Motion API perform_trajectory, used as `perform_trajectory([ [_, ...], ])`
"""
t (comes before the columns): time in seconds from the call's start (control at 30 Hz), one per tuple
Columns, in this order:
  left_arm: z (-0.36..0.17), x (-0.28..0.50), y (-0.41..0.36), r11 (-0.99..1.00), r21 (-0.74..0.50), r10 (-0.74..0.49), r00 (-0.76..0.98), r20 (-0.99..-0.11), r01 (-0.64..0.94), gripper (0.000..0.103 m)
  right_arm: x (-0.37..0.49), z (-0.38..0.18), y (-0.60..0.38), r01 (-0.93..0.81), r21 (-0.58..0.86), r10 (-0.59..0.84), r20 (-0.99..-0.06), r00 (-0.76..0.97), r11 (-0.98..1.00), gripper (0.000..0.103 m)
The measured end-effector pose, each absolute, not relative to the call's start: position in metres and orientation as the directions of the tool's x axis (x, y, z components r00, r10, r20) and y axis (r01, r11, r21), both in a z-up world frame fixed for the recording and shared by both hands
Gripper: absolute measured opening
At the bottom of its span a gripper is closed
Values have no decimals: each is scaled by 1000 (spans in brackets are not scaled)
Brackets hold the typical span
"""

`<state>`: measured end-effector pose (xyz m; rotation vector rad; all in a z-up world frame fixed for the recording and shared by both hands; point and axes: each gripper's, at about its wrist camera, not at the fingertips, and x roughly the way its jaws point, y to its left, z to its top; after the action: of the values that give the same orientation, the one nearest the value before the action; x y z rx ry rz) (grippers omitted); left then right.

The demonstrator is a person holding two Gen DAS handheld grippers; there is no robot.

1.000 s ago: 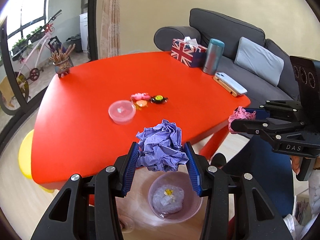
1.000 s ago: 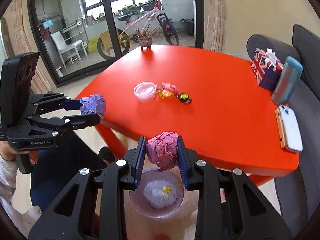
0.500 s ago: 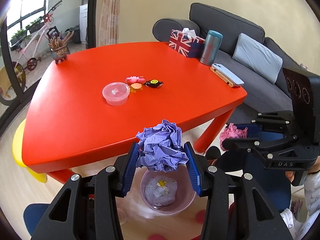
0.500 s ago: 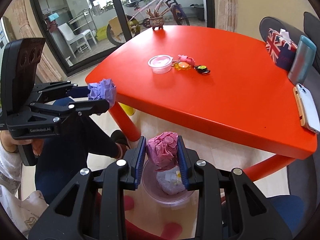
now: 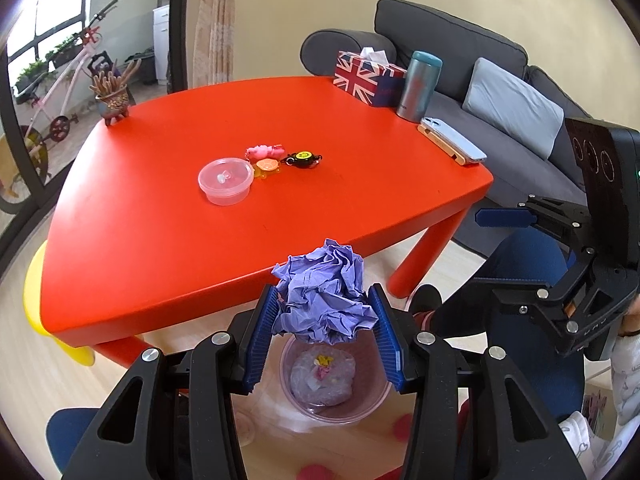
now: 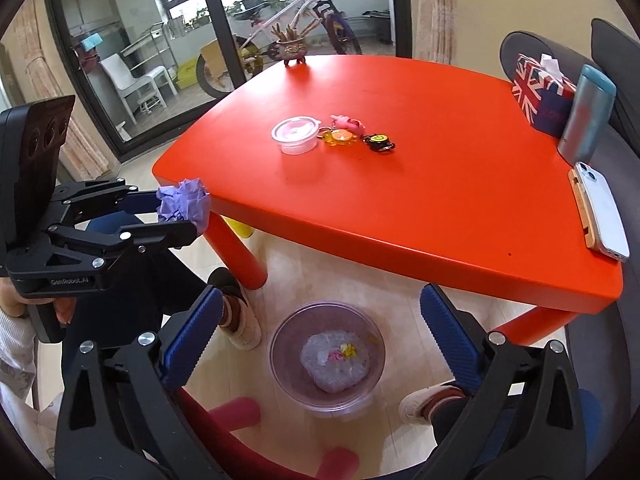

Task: Collect trash
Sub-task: 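Open the right gripper over the bin to drop the pink paper, then open the left gripper over the bin to drop the purple paper, then move the left gripper to the small clear round container and grasp it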

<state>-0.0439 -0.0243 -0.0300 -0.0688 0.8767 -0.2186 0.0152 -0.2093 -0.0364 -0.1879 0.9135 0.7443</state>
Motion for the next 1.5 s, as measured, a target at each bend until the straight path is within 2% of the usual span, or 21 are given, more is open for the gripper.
perform_trajectory([
  [0.9,-32,-43,-62,954,-149,-278,576,-769,261,46,21,-24,-251,-566,161,473,-751,461,808,98],
  [0.93,-32,-43,-64,952,-151,-283,572,-770,267,48,21,-24,-253,-565,160,472,-750,464,810,98],
  [1.0,-32,-43,-67,949,-152,-290,570,-769,277,58,21,-23,-254,-561,161,471,-748,467,812,98],
  [1.07,-30,-44,-68,947,-162,-299,581,-757,276,94,22,-22,-256,-557,161,470,-747,471,814,98],
  [1.5,-28,-42,-55,963,-166,-264,600,-755,214,95,22,-23,-251,-562,165,474,-749,463,811,98],
])
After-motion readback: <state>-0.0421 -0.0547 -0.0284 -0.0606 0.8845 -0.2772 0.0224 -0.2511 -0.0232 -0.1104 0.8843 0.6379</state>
